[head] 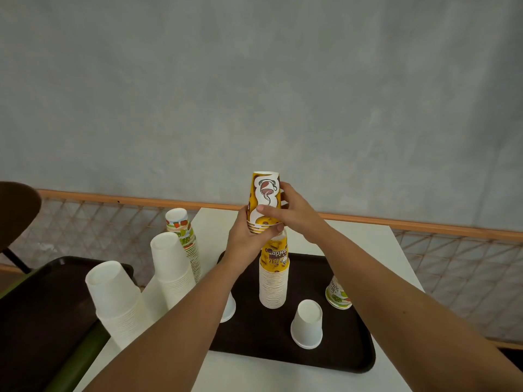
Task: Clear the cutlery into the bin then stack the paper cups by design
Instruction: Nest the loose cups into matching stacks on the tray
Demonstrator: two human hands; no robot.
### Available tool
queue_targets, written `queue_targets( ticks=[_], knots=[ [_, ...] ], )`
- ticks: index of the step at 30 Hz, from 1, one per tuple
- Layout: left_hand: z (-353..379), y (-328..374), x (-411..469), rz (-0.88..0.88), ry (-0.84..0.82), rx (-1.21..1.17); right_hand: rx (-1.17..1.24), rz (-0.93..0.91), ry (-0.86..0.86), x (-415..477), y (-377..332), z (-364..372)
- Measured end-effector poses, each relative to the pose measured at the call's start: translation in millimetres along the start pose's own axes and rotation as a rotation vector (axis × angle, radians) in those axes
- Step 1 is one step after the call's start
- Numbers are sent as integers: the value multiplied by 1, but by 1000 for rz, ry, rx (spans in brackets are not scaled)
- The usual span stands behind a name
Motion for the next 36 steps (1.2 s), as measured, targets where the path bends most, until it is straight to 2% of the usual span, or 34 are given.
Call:
queue_targets(
  ticks=[11,22,25,29,32,36],
  knots=[
    [19,3,17,-33,-192,38,12,-21,4,2,19,-17],
    [18,-23,14,-93,-172,172,-84,6,-33,0,38,-14],
    [5,-24,9,-85,-58,108,-83,-83,42,-1,26,-11],
    [-20,-33,-5,-59,229,66,-78,-262,182,-1,6,1],
    [-35,-46,-23,-39,373,87,-62,-312,159,-2,-4,24],
    [-48,-85,-55,-72,468,83,-25,-313,65,-2,-1,64]
  ],
)
Point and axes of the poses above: each hand's wrist, its own x-axis towards the middle knuckle, its own z-axis out of the palm, y = z × x, the point moved 4 cm from there along x, towards the middle knuckle, and after that the axes turned 14 degrees about x, right-handed, at the moved point
